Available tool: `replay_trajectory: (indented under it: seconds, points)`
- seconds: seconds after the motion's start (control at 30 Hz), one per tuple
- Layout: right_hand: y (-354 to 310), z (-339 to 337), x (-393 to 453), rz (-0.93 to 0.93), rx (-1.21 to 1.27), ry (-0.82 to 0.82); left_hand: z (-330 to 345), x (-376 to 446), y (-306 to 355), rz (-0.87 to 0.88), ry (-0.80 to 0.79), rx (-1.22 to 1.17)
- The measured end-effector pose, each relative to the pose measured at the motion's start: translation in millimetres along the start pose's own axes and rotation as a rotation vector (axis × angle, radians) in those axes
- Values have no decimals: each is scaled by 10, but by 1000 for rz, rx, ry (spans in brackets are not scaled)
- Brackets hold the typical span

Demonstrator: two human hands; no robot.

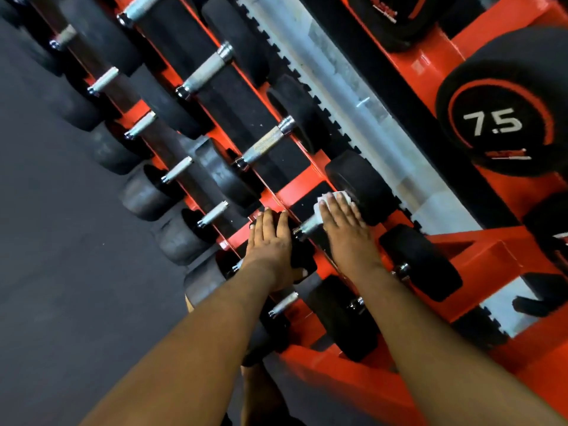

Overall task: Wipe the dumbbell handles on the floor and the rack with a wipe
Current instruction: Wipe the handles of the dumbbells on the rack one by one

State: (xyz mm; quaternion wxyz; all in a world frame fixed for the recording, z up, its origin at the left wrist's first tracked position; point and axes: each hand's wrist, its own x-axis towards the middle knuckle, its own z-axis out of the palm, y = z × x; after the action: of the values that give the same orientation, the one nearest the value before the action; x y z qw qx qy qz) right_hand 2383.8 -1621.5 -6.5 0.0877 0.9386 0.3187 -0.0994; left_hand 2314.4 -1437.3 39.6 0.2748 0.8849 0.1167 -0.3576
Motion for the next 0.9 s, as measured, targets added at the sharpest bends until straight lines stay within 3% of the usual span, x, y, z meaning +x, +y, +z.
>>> replay_trajectory:
  seconds: [0.03, 0.17, 0.4, 0.63, 0.77, 0.83, 0.9]
  points:
    - [-47, 7, -30, -1, 14, 18, -2, -2, 1, -2, 4, -2]
    - [-216, 76, -79, -282, 98, -58, 8, 8, -26, 0, 30, -23]
    - [-300, -20, 319, -243, 73, -56, 25, 10, -39, 6, 25, -32]
    - [-77, -84, 132, -356, -33, -82, 49, 15, -61, 23, 35, -27]
    - [-194, -298, 702, -313, -106, -306, 29, 16, -57, 25, 34, -19]
    - [-95, -257, 590, -342, -108, -282, 29, 13, -61, 31, 31, -13]
    - [94, -159, 250, -349, -121, -147, 34, 6, -66, 31, 32, -11]
